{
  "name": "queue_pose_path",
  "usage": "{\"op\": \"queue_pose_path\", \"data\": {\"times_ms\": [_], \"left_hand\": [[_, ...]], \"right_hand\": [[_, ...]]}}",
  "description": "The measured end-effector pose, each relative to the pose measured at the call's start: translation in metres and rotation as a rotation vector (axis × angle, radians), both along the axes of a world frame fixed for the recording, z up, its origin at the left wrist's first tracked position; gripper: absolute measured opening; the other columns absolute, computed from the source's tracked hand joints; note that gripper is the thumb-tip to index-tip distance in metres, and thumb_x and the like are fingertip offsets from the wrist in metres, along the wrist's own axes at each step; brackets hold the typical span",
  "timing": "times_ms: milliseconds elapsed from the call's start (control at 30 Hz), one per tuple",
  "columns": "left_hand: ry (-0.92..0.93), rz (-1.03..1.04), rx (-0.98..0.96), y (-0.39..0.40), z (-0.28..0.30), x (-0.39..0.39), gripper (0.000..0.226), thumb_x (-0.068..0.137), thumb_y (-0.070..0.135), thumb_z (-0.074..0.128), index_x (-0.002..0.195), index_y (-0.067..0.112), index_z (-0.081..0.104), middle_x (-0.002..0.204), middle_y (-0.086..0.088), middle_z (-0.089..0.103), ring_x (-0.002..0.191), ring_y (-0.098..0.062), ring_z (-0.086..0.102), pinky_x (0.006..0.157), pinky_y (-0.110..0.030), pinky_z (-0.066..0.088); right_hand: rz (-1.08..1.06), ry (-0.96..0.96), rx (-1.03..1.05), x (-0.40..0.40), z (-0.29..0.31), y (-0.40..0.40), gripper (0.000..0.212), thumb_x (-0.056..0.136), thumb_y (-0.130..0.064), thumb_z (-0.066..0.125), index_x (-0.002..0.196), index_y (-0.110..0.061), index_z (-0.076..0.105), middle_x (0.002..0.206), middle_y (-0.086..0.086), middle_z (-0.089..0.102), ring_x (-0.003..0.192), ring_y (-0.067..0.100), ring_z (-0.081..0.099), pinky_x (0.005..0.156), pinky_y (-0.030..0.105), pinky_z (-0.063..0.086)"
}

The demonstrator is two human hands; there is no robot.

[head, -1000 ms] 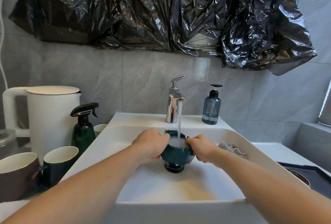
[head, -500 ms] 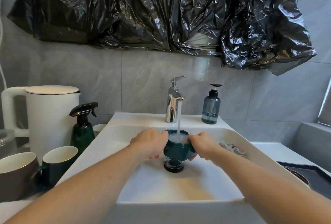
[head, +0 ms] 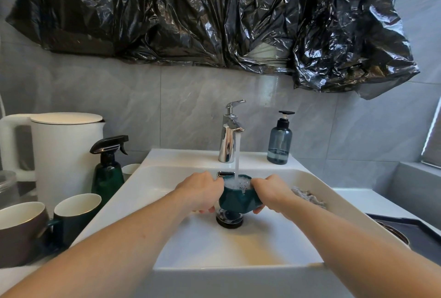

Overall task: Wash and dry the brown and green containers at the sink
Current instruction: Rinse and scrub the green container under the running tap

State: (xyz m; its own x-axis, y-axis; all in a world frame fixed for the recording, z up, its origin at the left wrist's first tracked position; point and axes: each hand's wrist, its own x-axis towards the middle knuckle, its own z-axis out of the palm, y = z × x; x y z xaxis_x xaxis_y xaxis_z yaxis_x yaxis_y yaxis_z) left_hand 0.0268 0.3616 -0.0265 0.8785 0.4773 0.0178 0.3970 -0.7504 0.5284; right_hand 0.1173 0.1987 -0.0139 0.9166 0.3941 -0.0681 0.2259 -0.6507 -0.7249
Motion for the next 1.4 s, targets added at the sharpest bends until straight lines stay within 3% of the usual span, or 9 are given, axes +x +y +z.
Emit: {"op": "queue_pose_path", "data": {"times_ms": [233, 367, 500, 633, 800, 1000, 1133, 1267, 1400], "left_hand": [[0.041, -0.024, -0.023, 0.0, -0.003, 0.0, 0.049, 0.104, 0.035, 0.026, 0.102, 0.006, 0.066, 0.081, -0.007, 0.081, 0.069, -0.028, 0.064, 0.078, -0.039, 0.063], [0.048, -0.059, -0.013, -0.003, -0.001, -0.002, 0.044, 0.107, 0.03, 0.026, 0.097, 0.007, 0.062, 0.088, -0.014, 0.081, 0.065, -0.029, 0.06, 0.07, -0.037, 0.06], [0.045, -0.092, -0.034, -0.007, 0.001, -0.004, 0.052, 0.11, 0.034, 0.026, 0.111, 0.0, 0.065, 0.087, -0.012, 0.08, 0.054, -0.023, 0.055, 0.058, -0.029, 0.052], [0.056, -0.14, 0.023, -0.015, 0.006, -0.01, 0.037, 0.113, 0.028, 0.023, 0.104, 0.01, 0.054, 0.063, -0.001, 0.065, 0.042, -0.015, 0.05, 0.068, -0.036, 0.055], [0.087, -0.17, 0.06, -0.018, 0.011, -0.014, 0.032, 0.114, 0.026, 0.021, 0.113, 0.016, 0.051, 0.071, -0.002, 0.064, 0.049, -0.017, 0.051, 0.082, -0.044, 0.061], [0.062, -0.177, 0.039, -0.016, 0.007, -0.01, 0.041, 0.114, 0.033, 0.022, 0.107, 0.011, 0.056, 0.071, -0.003, 0.07, 0.044, -0.016, 0.051, 0.071, -0.038, 0.058], [0.056, -0.143, 0.034, -0.013, 0.004, -0.009, 0.059, 0.113, 0.038, 0.024, 0.109, -0.001, 0.067, 0.065, -0.002, 0.07, 0.032, -0.013, 0.046, 0.058, -0.029, 0.05], [0.055, -0.102, 0.011, -0.01, 0.002, -0.006, 0.065, 0.11, 0.044, 0.024, 0.113, -0.001, 0.071, 0.091, -0.014, 0.081, 0.045, -0.023, 0.051, 0.053, -0.027, 0.046], [0.02, -0.062, -0.018, -0.005, -0.003, -0.003, 0.065, 0.106, 0.047, 0.026, 0.107, 0.001, 0.071, 0.092, -0.014, 0.08, 0.051, -0.026, 0.06, 0.052, -0.025, 0.048]], "right_hand": [[-0.01, -0.014, -0.032, 0.005, -0.004, 0.001, 0.039, 0.103, -0.034, 0.039, 0.113, -0.007, 0.065, 0.082, 0.013, 0.078, 0.029, 0.002, 0.052, 0.046, 0.02, 0.038], [-0.025, -0.028, -0.018, 0.006, -0.004, 0.001, 0.039, 0.103, -0.034, 0.039, 0.11, -0.008, 0.067, 0.079, 0.012, 0.079, 0.051, 0.007, 0.065, 0.056, 0.024, 0.042], [-0.049, -0.046, 0.013, 0.004, -0.003, -0.002, 0.038, 0.102, -0.033, 0.04, 0.108, -0.007, 0.066, 0.079, 0.012, 0.077, 0.059, 0.011, 0.064, 0.057, 0.025, 0.042], [-0.056, -0.055, 0.01, 0.006, -0.003, -0.003, 0.038, 0.102, -0.034, 0.04, 0.108, -0.007, 0.066, 0.077, 0.011, 0.077, 0.057, 0.01, 0.064, 0.056, 0.025, 0.042], [-0.073, -0.099, 0.038, 0.006, -0.003, -0.003, 0.038, 0.103, -0.035, 0.042, 0.101, -0.007, 0.069, 0.07, 0.01, 0.075, 0.063, 0.013, 0.064, 0.057, 0.025, 0.042], [-0.082, -0.114, 0.065, 0.007, -0.006, -0.005, 0.039, 0.099, -0.035, 0.045, 0.091, -0.008, 0.072, 0.061, 0.007, 0.074, 0.068, 0.017, 0.065, 0.059, 0.027, 0.043], [-0.053, -0.102, 0.051, 0.007, -0.007, -0.005, 0.04, 0.098, -0.033, 0.044, 0.088, -0.006, 0.072, 0.058, 0.007, 0.074, 0.063, 0.017, 0.06, 0.057, 0.026, 0.041], [-0.01, -0.084, 0.018, 0.011, -0.011, -0.002, 0.042, 0.099, -0.03, 0.041, 0.094, -0.003, 0.072, 0.061, 0.008, 0.075, 0.051, 0.011, 0.057, 0.051, 0.023, 0.039], [0.027, -0.068, -0.003, 0.012, -0.013, 0.0, 0.046, 0.103, -0.031, 0.038, 0.096, -0.002, 0.073, 0.064, 0.008, 0.076, 0.055, 0.01, 0.061, 0.054, 0.024, 0.041]]}}
